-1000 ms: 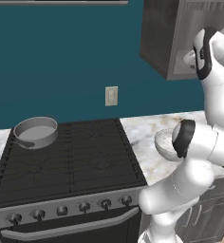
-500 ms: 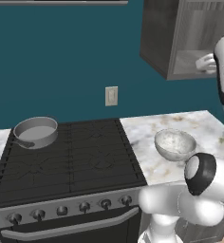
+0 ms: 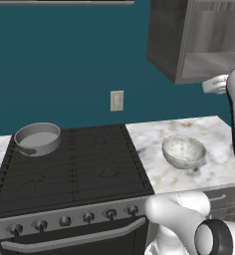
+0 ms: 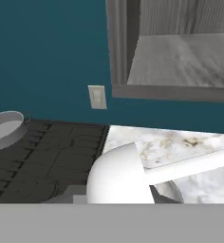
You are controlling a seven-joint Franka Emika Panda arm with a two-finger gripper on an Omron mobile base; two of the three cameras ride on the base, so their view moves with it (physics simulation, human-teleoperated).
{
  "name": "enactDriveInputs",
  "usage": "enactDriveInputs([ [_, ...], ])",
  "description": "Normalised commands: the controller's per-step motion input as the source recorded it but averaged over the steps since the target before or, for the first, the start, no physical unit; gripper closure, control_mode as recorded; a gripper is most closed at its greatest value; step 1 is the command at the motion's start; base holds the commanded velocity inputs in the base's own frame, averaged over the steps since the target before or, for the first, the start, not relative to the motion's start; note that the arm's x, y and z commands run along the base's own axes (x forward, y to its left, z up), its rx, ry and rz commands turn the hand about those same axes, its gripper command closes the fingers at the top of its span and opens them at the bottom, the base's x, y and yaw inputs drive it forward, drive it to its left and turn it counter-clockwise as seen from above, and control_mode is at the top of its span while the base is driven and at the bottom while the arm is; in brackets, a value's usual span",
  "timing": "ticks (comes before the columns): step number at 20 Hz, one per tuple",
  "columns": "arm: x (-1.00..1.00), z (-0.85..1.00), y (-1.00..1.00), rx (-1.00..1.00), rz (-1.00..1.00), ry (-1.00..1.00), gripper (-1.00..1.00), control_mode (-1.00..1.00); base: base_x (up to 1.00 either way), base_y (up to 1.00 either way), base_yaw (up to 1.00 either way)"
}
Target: Open the cabinet and move the ladle to the pot. Then close the cabinet.
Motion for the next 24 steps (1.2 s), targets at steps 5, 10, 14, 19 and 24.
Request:
enactDriveInputs([
  [5,-0.82,0.00,1.00,-0.04,0.07,0.17,1.00,-1.00,0.00,0.00,0.00],
  [10,-0.21,0.00,1.00,-0.01,0.18,0.25,1.00,-1.00,0.00,0.00,0.00],
  [14,0.01,0.00,1.00,0.00,0.18,0.25,1.00,-1.00,0.00,0.00,0.00],
  [19,0.39,0.00,1.00,0.00,0.16,0.19,1.00,-1.00,0.00,0.00,0.00],
  [24,0.69,-0.13,1.00,0.00,0.14,0.04,1.00,-1.00,0.00,0.00,0.00],
])
